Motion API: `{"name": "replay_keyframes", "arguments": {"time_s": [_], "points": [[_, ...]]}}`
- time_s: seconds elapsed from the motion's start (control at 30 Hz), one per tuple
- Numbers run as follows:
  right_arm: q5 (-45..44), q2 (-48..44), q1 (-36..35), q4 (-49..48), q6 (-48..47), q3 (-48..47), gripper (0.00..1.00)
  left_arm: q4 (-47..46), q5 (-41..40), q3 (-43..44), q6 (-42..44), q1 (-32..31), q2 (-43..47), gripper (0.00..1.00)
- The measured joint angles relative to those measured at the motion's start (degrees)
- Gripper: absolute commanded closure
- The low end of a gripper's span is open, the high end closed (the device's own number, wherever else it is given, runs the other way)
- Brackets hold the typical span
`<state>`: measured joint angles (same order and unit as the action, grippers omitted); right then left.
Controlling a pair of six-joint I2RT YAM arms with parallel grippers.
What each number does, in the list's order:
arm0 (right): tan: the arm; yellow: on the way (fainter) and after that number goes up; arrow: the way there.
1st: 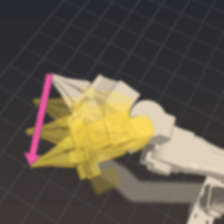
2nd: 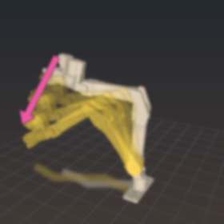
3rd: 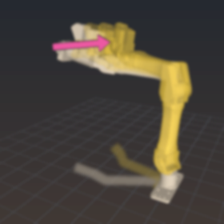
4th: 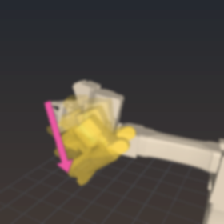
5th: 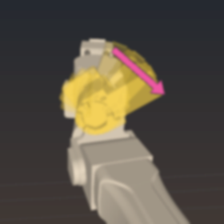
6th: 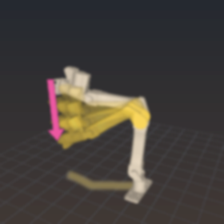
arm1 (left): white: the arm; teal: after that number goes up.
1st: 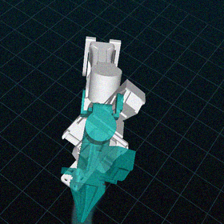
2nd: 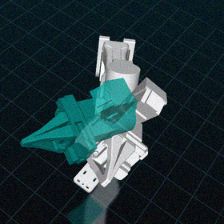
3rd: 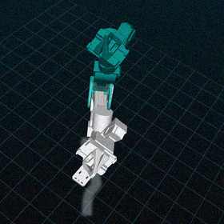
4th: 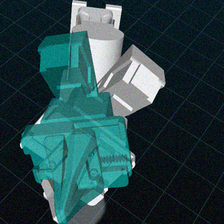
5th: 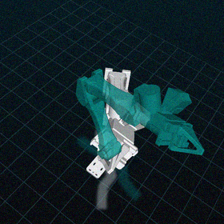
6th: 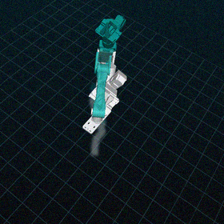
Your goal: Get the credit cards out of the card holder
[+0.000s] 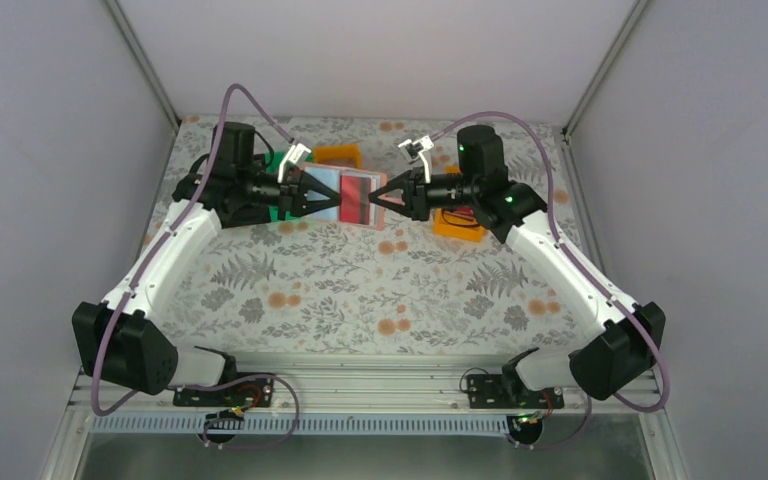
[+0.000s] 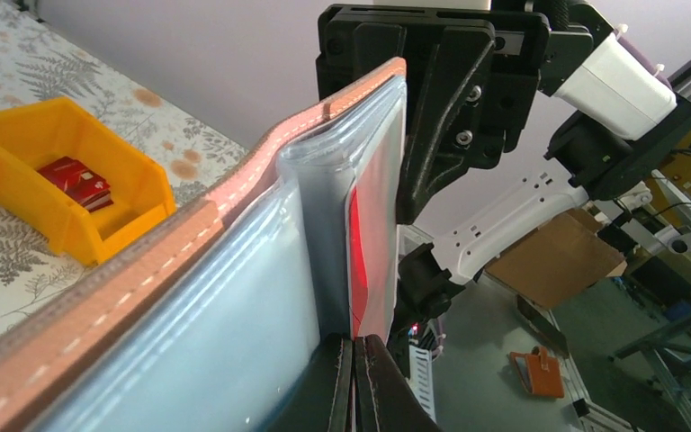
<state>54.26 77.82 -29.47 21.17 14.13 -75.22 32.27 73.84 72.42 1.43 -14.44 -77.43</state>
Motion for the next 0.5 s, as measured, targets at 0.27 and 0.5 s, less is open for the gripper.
{"name": "replay_keyframes", "arguments": {"time_s": [0.27, 0.5], "points": [[2.1, 0.0, 1.1, 1.4, -2.3, 0.0, 0.96, 2.6, 0.7, 0.9, 3.2, -0.1, 0.0, 0.98], [3.4, 0.1, 2.9, 5.0, -4.5, 0.0, 0.96, 3.9, 0.8, 0.9, 4.7, 0.8, 0.0, 0.98]]}}
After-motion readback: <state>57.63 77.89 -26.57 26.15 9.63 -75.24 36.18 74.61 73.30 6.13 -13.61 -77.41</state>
